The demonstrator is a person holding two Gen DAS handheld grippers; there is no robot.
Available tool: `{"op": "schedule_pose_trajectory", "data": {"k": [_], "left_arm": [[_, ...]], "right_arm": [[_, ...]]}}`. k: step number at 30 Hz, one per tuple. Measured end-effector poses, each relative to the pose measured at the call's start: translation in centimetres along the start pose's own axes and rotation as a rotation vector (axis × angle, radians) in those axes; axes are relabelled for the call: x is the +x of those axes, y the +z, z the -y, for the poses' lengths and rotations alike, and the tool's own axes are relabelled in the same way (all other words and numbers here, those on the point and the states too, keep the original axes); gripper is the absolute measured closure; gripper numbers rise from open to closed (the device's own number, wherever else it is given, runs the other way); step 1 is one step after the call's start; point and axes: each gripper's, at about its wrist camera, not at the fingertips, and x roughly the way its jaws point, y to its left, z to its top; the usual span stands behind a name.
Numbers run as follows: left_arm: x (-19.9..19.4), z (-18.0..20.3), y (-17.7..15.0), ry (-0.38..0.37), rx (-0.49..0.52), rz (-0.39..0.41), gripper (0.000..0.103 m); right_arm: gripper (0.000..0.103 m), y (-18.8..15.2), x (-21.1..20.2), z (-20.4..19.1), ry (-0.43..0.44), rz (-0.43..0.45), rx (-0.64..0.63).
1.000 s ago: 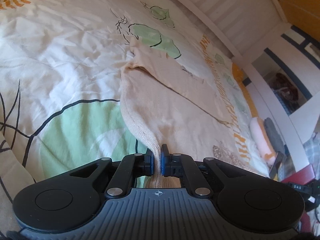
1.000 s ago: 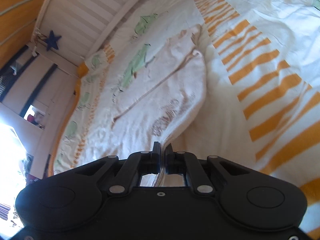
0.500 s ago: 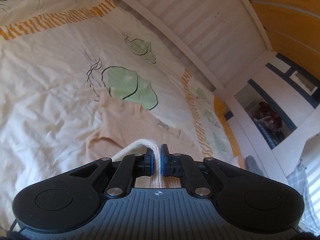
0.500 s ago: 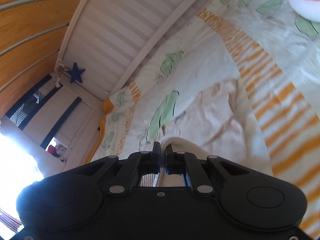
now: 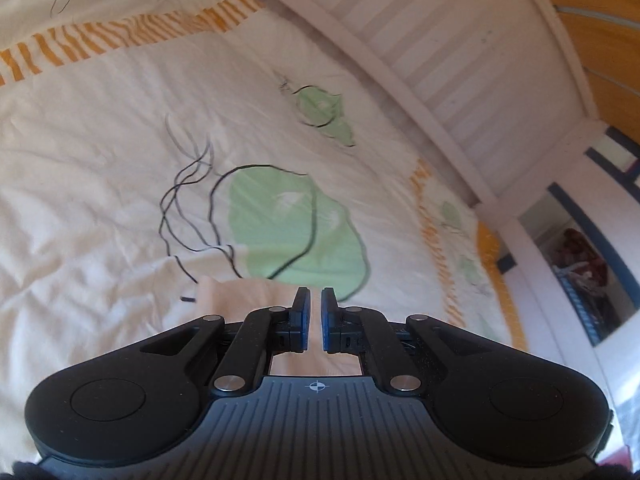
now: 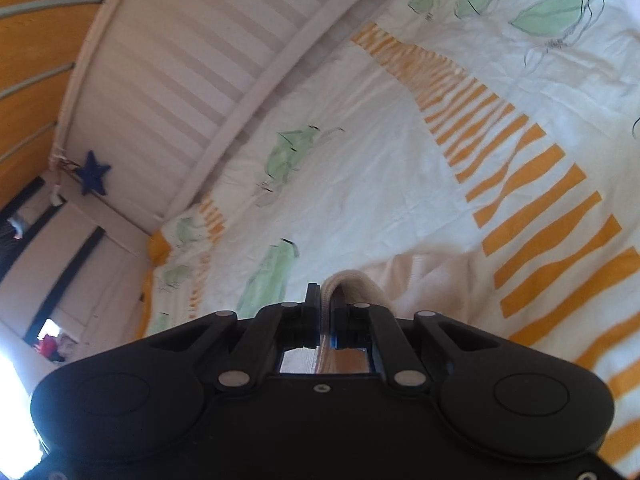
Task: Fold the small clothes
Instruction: 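Lift the held hem with both tools and fold it over toward the collar, then lower the hem onto the collar and open both tools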
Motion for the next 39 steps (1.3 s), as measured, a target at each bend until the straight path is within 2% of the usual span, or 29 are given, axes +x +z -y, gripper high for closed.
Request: {"op": "schedule_pose_trajectory", "data": {"k": [3,5,9,11,12,13,14,15,16,18,22,23,26,29,33,39], "left_arm": [[1.7,-1.4,0.2,0.058,-0.015,0.0,0.097],[2.2,-1.8,0.3,0.096,0.019,-0.008,0.097],[1.0,-1.6,-0.5,0.079,0.052,-0.016,0.096],[0.0,-1.1,-1.2,0.08,0.094,-0.018,0.095],[-0.5,-0.7,-1.7,0.084,0.129,-0.019,0.094],[-0.9,0.0,-2.2,0.089,0.173,-0.021,0.084],[-1.3,0.5,-2.7,0.092,0.213,-0.021,0.067],[-1.8,1.2,-3.4,0.093,0.26,-0.018,0.062],[-2.3,1.8,-3.9,0.093,0.295,-0.015,0.058],[-2.7,3.1,-5.4,0.088,0.377,-0.023,0.057],[-1.9,5.3,-8.5,0.101,0.549,-0.08,0.045],[-1.5,5.6,-9.2,0.108,0.58,-0.094,0.044],[0.0,5.9,-10.7,0.137,0.616,-0.143,0.044],[1.4,5.8,-11.0,0.172,0.637,-0.173,0.044],[3.0,5.4,-10.3,0.2,0.644,-0.193,0.044],[5.9,5.7,-6.3,0.223,0.613,-0.188,0.044]], "right_arm": [[0.09,0.0,1.7,1.0,-0.045,-0.016,-0.012],[0.087,-0.1,2.2,1.5,-0.073,-0.016,-0.013],[0.084,-0.1,2.0,2.1,-0.11,0.01,-0.035],[0.079,-0.2,1.4,1.8,-0.139,0.042,-0.069],[0.064,-0.3,0.9,1.5,-0.154,0.072,-0.098],[0.045,-0.5,0.3,1.2,-0.159,0.097,-0.125],[0.038,-0.7,-0.4,0.8,-0.162,0.122,-0.157],[0.03,-0.8,-0.8,0.3,-0.167,0.136,-0.192],[0.03,-1.1,-1.3,-0.2,-0.176,0.139,-0.227],[0.03,-2.0,-1.8,-1.8,-0.193,0.127,-0.326],[0.03,-5.0,-1.7,-4.6,-0.25,0.059,-0.541],[0.03,-5.9,-1.3,-5.2,-0.274,0.035,-0.604],[0.03,-8.0,-0.1,-6.4,-0.334,-0.024,-0.743],[0.03,-9.2,1.2,-6.7,-0.363,-0.072,-0.825],[0.03,-9.4,3.2,-6.5,-0.39,-0.116,-0.873],[0.03,-6.2,5.8,-6.3,-0.426,-0.109,-0.822]]}}
